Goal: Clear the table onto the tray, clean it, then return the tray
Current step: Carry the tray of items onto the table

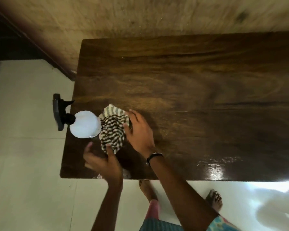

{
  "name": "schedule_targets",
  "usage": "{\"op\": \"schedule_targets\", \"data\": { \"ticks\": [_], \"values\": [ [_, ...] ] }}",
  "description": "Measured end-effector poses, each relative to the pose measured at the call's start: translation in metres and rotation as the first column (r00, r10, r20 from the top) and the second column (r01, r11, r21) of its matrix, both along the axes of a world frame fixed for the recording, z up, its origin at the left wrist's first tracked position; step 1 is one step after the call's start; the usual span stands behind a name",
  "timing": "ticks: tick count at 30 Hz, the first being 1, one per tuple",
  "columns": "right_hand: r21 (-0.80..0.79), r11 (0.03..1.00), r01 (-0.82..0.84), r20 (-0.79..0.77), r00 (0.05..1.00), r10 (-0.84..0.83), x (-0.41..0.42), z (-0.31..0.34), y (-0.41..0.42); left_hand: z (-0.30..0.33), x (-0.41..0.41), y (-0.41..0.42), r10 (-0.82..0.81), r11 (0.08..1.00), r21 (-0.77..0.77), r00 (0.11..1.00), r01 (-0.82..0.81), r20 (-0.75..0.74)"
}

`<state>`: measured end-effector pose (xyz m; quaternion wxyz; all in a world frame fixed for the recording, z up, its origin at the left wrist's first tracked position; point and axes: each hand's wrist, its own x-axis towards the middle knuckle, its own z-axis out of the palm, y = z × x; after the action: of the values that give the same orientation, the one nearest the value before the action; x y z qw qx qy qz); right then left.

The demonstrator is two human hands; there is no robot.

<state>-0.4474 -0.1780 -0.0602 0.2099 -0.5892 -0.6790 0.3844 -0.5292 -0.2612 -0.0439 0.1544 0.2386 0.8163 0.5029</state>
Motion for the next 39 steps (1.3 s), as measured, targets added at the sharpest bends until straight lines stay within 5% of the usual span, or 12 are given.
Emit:
{"op": "schedule_targets", "data": {
  "ticks": [7, 20, 34, 39],
  "values": [
    [0.076, 0.960, 0.271, 0.105, 0.955, -0.278, 0.213, 0.004, -0.014, 0.012, 0.157, 0.023, -0.364, 0.928, -0.079, 0.931, 0.364, 0.015],
    [0.148, 0.922, 0.357, 0.346, 0.855, -0.386, 0.569, 0.061, -0.047, 0.081, 0.501, 0.059, -0.651, 0.754, 0.091, 0.721, 0.650, 0.238],
    [0.122, 0.822, 0.556, 0.476, 0.694, -0.540, 0.812, 0.110, -0.016, 0.119, 0.724, 0.121, -0.741, 0.539, 0.070, 0.433, 0.840, 0.514],
    [0.159, 0.781, 0.604, 0.526, 0.617, -0.585, 0.912, 0.099, -0.009, 0.102, 0.782, 0.124, -0.739, 0.488, 0.007, 0.409, 0.873, 0.536]
  ]
}}
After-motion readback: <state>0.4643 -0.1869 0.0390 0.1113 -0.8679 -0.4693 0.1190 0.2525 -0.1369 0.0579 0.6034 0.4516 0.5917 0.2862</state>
